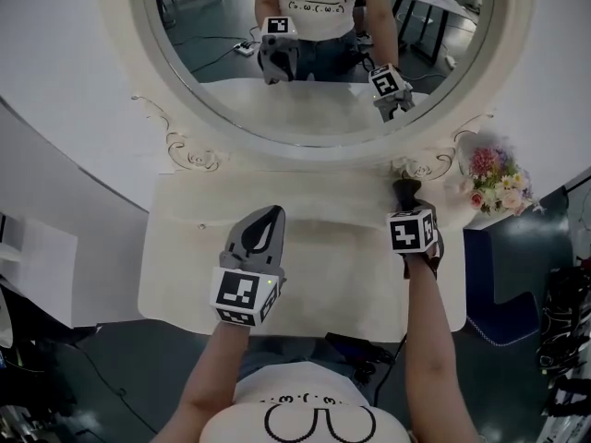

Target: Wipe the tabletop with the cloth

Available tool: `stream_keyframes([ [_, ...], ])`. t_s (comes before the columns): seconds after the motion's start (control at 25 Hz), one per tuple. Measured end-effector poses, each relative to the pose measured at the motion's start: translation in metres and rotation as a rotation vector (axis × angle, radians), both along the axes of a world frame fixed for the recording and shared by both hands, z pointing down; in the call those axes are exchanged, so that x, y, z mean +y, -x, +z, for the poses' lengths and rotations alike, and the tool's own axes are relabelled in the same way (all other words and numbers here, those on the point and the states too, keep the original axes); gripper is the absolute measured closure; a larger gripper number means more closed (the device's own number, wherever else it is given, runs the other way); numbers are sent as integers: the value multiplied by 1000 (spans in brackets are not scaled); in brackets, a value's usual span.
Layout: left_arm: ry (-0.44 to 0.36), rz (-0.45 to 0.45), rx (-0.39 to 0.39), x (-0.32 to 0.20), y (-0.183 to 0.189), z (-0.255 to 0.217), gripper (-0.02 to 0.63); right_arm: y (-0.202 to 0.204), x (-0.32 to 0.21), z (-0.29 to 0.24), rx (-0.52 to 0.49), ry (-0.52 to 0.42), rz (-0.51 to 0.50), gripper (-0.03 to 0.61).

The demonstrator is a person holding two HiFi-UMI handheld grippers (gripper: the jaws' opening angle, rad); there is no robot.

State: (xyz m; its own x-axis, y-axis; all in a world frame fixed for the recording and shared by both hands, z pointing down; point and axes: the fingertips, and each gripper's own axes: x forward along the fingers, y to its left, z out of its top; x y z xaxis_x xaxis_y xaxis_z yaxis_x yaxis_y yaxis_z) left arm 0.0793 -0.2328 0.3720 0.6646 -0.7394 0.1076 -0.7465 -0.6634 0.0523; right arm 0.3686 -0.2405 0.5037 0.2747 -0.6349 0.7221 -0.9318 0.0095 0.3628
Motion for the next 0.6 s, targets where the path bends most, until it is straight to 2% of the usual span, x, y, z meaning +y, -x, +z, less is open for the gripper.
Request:
stream_keyframes([
  [0.6, -3, -1, 20, -19, 74, 0, 617, 81, -31, -3, -98, -23, 18, 499],
])
